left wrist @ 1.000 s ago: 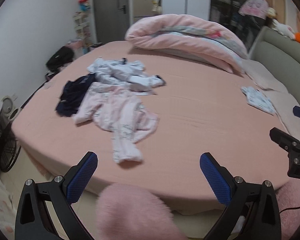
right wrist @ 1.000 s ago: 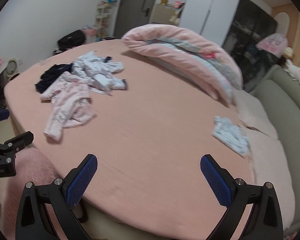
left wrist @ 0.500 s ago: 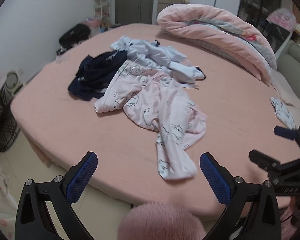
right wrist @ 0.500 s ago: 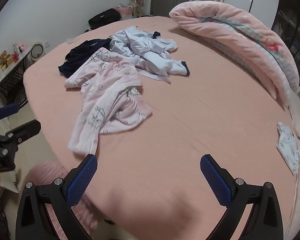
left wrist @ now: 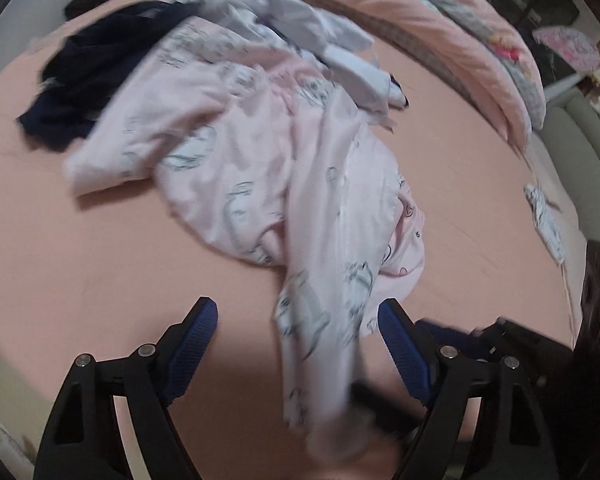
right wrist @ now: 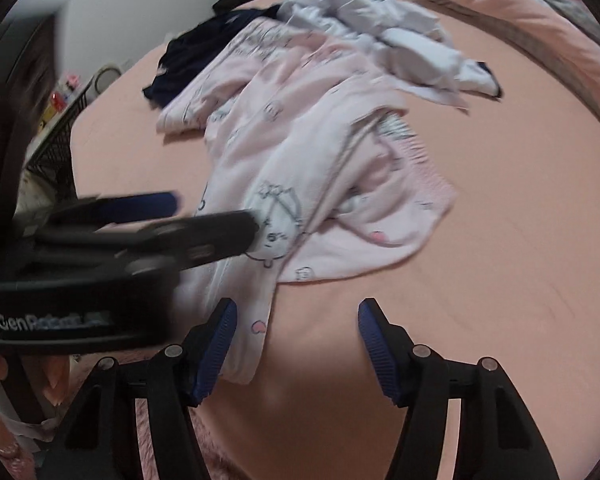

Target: Fold clothes

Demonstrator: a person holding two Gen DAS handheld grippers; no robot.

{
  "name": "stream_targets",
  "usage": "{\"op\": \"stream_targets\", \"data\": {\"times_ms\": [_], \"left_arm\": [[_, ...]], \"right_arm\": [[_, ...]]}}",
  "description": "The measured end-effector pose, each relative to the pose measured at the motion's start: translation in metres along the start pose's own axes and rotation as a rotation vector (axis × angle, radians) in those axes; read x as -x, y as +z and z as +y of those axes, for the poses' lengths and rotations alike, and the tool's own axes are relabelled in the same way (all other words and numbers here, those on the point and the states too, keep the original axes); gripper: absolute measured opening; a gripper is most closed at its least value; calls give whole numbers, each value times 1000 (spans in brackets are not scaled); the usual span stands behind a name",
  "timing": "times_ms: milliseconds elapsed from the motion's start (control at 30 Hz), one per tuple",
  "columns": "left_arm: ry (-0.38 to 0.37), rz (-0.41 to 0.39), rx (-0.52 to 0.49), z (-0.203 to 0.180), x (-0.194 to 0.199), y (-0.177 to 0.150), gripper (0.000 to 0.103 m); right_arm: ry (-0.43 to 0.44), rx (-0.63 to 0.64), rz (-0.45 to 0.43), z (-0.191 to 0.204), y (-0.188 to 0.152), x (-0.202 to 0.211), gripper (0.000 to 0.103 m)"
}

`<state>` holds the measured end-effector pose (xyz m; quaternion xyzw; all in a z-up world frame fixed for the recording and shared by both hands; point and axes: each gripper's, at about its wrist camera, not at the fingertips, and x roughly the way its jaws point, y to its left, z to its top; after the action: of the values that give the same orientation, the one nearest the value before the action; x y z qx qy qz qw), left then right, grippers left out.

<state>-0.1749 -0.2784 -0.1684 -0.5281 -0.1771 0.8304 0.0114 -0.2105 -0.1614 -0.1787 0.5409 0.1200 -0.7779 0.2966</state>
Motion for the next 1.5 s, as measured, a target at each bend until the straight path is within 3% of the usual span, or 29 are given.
{"op": "stream_targets", "data": {"times_ms": [67, 100, 133, 167, 233, 367, 533, 633, 733, 800, 867, 933, 1000, 1067, 1167, 1467, 1500], "left_arm": [[-4, 31, -32, -6, -10, 4, 64], [-6, 57, -39, -8, -14, 4, 36], [-8, 83, -46, -10, -18, 3, 27], [3, 82, -56, -13, -17, 1, 26], [0, 84, -78, -21, -10, -1, 16], [-35, 99, -116, -50, 6, -7, 14], [-88, 81, -213, -119, 20, -20, 12], [-123, 89, -242, -155, 17, -35, 12], [-185, 115, -237, -183, 18, -52, 12], [-210, 128, -253, -203, 20, -63, 12], [-230, 138, -274, -221, 25, -76, 12], [-264, 154, -290, -233, 26, -81, 12], [-299, 169, -313, -248, 29, -90, 12], [-323, 175, -340, -264, 32, -98, 12], [-361, 179, -353, -286, 31, -100, 12], [-593, 137, -390, -361, 64, -93, 14], [-619, 134, -387, -366, 69, -91, 18]], "right_arm": [[6, 6, 22, 7, 1, -11, 58], [7, 8, 16, 8, 1, -12, 53], [8, 11, 9, 10, 1, -13, 36], [-3, -2, 6, 8, 0, -12, 17], [-33, -23, -1, 4, -1, -8, 1], [-99, -42, -59, -20, -15, 21, 0], [-181, -45, -126, -48, -39, 81, 0], [-151, -124, -107, -75, -60, 108, 0], [-4, -214, -80, -106, -97, 127, 3], [29, -230, -66, -109, -115, 131, 15], [47, -241, -87, -114, -129, 139, 50], [63, -247, -107, -118, -139, 144, 65], [26, -281, -117, -124, -151, 147, 64], [4, -326, -108, -131, -159, 149, 27], [-18, -365, -122, -142, -171, 159, 22], [-242, -323, -243, -171, -193, 243, 19], [-273, -311, -257, -177, -195, 253, 19]]}}
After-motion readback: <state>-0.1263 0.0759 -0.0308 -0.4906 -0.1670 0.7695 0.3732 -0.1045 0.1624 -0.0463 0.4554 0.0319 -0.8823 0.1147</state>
